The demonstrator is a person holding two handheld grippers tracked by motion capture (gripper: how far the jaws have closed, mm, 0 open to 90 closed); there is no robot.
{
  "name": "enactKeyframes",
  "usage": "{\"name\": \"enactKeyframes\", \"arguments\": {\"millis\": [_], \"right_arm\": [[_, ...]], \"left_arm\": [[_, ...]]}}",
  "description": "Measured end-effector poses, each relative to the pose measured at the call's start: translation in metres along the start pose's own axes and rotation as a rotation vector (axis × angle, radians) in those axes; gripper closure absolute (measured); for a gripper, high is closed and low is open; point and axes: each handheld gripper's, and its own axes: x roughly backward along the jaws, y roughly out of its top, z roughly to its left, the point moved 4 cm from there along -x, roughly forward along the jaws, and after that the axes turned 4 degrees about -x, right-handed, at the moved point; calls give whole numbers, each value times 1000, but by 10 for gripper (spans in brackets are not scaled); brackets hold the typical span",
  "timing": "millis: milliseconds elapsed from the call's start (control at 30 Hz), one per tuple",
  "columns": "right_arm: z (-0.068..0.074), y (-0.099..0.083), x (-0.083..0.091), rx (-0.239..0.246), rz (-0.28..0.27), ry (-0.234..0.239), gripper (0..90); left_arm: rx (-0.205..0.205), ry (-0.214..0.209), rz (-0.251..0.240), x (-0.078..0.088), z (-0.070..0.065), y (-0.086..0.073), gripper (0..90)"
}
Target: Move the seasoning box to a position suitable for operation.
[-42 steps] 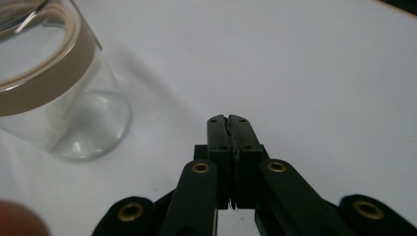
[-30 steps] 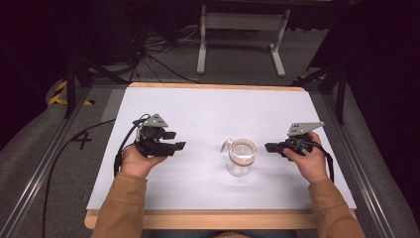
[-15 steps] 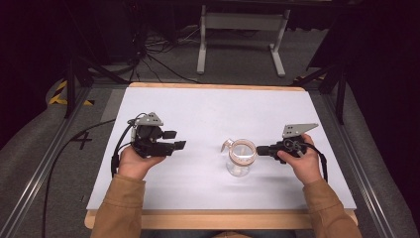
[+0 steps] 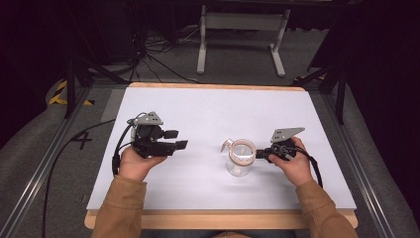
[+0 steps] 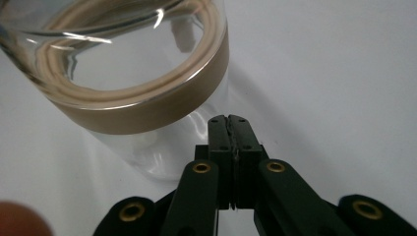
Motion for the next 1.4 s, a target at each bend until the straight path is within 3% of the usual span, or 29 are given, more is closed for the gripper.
{"name": "enactKeyframes", "arguments": {"millis": [267, 433, 833, 1033, 1300, 1400], "right_arm": [[7, 0, 1, 25, 45, -3, 900], [20, -1, 2, 61, 75, -4, 900], [45, -8, -6, 104, 122, 54, 900], [56, -8, -10, 120, 129, 89, 900], [61, -8, -15, 135, 135, 112, 900], [59, -6, -10, 128, 111, 113, 900]], "left_arm": [[-6, -2, 7, -3, -1, 1, 449], [-14, -10, 4, -8, -1, 5, 443], [-45, -39, 11, -23, -3, 15, 440], [-53, -46, 18, -26, -3, 16, 439], [-51, -45, 26, -29, -4, 16, 440], [-54, -35, 33, -30, -5, 16, 446]]}}
